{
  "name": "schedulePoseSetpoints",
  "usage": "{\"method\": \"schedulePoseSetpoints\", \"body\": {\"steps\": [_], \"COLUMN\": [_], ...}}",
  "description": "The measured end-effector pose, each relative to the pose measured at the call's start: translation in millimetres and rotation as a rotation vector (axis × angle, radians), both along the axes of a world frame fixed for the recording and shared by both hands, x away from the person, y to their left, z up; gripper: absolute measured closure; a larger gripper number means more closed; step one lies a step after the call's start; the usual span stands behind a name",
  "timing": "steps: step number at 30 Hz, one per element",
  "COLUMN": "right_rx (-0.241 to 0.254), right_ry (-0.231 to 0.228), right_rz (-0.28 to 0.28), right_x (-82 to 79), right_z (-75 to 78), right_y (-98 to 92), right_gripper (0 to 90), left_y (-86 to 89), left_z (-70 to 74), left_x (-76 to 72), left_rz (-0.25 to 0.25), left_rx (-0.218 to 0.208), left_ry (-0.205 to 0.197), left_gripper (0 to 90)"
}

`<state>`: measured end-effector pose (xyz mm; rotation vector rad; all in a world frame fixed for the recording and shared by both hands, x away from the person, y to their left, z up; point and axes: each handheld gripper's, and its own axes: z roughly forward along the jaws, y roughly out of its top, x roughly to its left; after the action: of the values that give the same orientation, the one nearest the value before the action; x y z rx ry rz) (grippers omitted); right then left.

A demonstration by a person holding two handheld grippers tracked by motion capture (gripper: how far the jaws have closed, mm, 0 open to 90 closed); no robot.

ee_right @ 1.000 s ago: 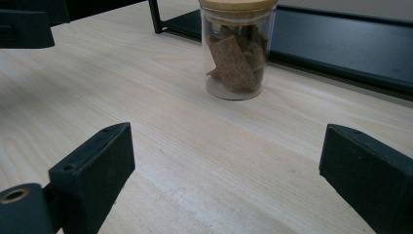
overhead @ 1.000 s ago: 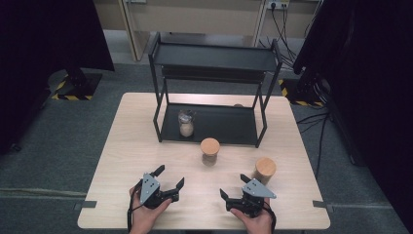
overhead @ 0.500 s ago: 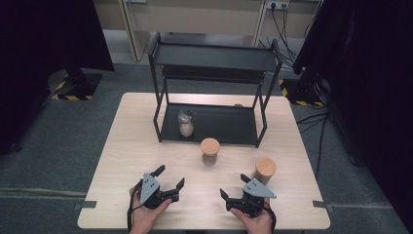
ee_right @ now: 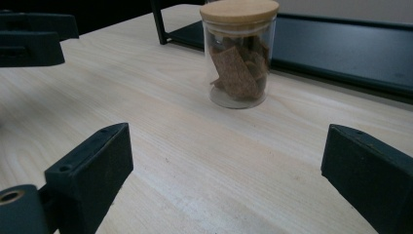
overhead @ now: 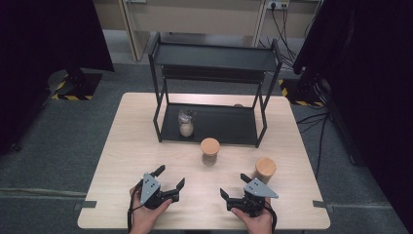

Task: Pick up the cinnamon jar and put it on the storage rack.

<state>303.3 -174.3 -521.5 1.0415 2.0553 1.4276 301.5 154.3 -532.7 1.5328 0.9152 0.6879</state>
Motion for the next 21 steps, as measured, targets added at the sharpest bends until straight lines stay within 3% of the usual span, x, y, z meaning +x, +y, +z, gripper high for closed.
{"method": "schedulePoseSetpoints", "body": {"steps": [7, 21], "right_rx": [0.023, 0.008], "right_ry": [-0.026, -0.039], "right_rz": [0.002, 0.002], "right_x": [6.0, 24.6], "right_z": [10.1, 16.9], "right_y": [2.3, 17.3], "right_gripper": [4.3, 4.7], "left_y": [0.4, -0.1], "left_z": [0.0, 0.1], "left_x": [0.4, 0.4], "left_rz": [-0.003, -0.006], "left_rx": [-0.003, 0.004], "left_ry": [0.004, 0.003], "left_gripper": [12.1, 12.0]}}
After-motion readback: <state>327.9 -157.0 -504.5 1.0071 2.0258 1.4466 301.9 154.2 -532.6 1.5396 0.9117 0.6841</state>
